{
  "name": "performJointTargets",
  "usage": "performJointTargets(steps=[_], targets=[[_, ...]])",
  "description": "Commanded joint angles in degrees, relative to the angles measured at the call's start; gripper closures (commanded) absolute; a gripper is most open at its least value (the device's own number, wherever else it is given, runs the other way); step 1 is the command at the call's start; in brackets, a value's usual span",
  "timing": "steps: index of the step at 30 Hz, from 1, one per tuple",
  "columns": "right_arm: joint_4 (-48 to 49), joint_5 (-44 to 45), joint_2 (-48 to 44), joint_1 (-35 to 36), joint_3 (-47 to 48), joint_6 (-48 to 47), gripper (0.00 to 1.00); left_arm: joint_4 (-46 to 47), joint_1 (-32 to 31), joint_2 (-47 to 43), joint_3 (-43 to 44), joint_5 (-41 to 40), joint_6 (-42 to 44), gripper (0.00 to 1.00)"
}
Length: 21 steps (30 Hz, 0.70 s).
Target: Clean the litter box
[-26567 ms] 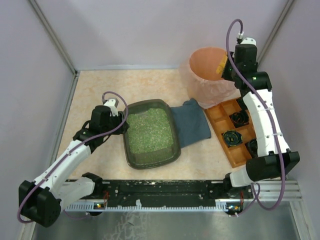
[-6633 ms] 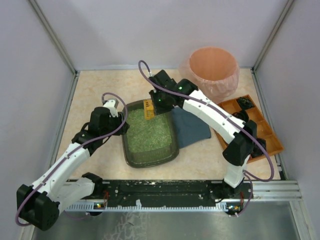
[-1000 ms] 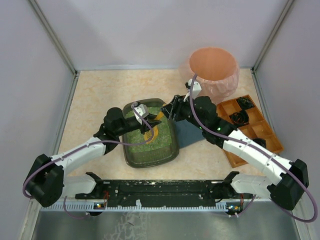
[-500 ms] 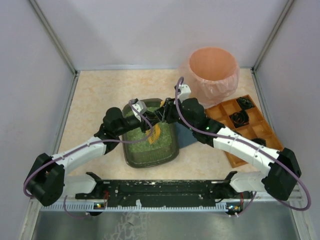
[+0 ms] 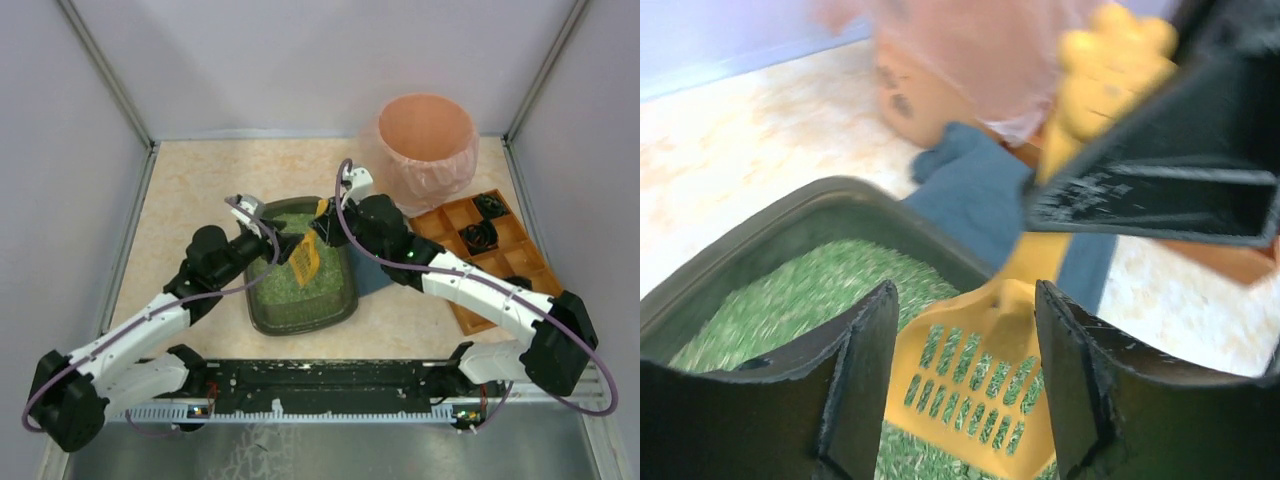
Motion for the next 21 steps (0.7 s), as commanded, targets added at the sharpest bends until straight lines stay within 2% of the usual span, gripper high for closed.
performJointTargets(steps=[1, 4, 11, 15, 21], targets=[[3.96, -0.39, -2.18, -0.56, 3.44, -7.12, 1.0, -21.86, 0.06, -7.33, 4.07, -22.24, -10.48, 0.35], [2.16, -0.61, -2.15, -0.78, 4.61, -9.76, 1.0, -30.98, 0.06, -11.31, 4.66, -25.09, -12.26, 0.33], [-5.32, 1.9, -0.41, 0.09, 8.03, -12.44, 1.0, -42.92, 0.21, -14.74, 5.13, -26.75, -16.58, 0.32], [-5.36, 14.75, 0.6, 5.62, 8.56, -16.5, 1.0, -47.66, 3.37, -12.56, 6.13, -25.01, -20.05, 0.33], [-6.62, 35.78, 5.23, 14.1, 12.16, -20.55, 1.0, -48.3, 18.12, -13.42, 5.74, -13.4, -21.26, 0.33]])
